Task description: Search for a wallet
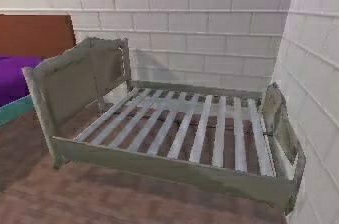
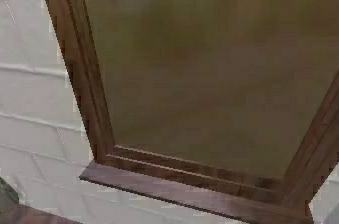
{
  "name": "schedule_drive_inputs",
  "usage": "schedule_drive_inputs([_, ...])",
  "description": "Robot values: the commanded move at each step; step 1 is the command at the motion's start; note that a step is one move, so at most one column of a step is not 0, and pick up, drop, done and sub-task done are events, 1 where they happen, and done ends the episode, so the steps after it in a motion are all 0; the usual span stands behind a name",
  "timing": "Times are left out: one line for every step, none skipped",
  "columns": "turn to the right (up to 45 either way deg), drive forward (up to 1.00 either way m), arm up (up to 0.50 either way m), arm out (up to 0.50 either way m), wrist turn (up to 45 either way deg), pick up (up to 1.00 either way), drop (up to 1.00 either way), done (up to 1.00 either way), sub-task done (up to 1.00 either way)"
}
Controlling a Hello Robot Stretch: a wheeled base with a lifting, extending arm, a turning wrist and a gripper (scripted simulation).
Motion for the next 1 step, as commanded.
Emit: schedule_drive_inputs([-45.0,0.0,0.0,0.0,0.0,0.0,0.0,0.0,0.0])
